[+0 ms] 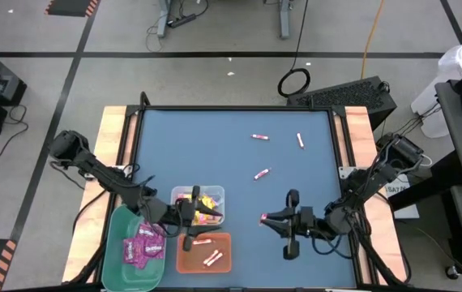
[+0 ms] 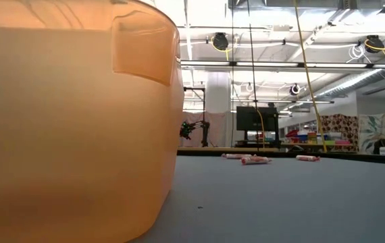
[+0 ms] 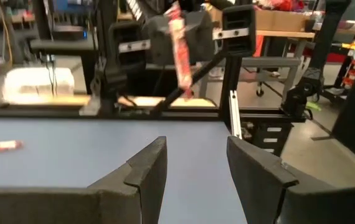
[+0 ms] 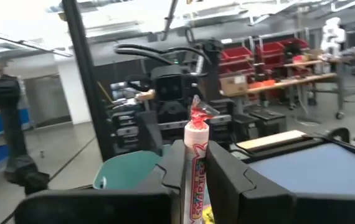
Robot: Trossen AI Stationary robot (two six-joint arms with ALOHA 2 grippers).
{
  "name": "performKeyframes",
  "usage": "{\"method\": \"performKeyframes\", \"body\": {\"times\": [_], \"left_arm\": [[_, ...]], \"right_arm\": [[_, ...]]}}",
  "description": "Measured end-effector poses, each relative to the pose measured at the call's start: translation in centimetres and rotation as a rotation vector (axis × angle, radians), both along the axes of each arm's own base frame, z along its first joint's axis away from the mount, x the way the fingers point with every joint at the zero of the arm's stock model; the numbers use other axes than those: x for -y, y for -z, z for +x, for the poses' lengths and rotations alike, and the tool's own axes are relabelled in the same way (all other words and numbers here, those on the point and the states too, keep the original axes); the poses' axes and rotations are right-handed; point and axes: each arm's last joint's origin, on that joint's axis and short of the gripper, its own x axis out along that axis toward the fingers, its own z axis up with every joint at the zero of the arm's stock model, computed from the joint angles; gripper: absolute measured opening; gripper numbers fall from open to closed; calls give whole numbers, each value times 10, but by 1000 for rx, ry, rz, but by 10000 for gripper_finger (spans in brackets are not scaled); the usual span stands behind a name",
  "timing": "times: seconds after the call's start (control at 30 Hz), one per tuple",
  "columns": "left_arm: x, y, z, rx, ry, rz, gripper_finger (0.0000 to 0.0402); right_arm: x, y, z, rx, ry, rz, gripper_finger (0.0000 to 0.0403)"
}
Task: Sort candy
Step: Put the red candy into the orange bin
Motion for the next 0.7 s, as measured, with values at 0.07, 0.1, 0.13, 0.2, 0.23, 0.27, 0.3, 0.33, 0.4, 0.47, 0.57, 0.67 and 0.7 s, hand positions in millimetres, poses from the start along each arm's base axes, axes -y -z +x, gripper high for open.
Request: {"method": "performKeyframes", "body": {"times": [0.07, 0.1, 0.13, 0.2, 0.23, 0.27, 0.3, 0.33, 0.4, 0.47, 0.57, 0.67, 0.7], "left_arm": [[2, 1, 2, 29, 6, 35, 173], [3, 2, 3, 39, 8, 51, 173], [4, 2, 4, 52, 9, 65, 173], [5, 3, 5, 66, 11, 85, 173], [5, 3, 5, 72, 10, 84, 173], [5, 3, 6, 79, 7, 79, 173], [4, 2, 7, 90, 1, 72, 173], [3, 1, 8, 100, -2, 69, 173], [1, 1, 9, 114, -4, 83, 173], [0, 2, 11, 119, 21, 110, 176], [-3, 5, 16, 120, 42, 112, 196], [-4, 7, 26, 114, 24, 117, 236], [-3, 7, 31, 113, 19, 117, 250]], "right_arm": [[1, 1, 1, -7, 20, 12, 36], [2, 1, 1, -12, 28, 11, 36], [2, 1, 2, -14, 30, 10, 36], [3, 1, 2, -13, 28, 8, 36], [2, 1, 2, -13, 24, -2, 36], [2, 1, 2, -13, 14, -21, 36], [2, 1, 3, -10, -5, -41, 36], [2, 1, 3, -7, -27, -60, 36], [2, 1, 5, 1, -62, -71, 36], [4, 1, 7, 5, -70, -70, 36], [7, 1, 9, 6, -65, -77, 36], [11, 1, 12, 5, -61, -103, 36], [12, 1, 13, 5, -61, -113, 36]]}}
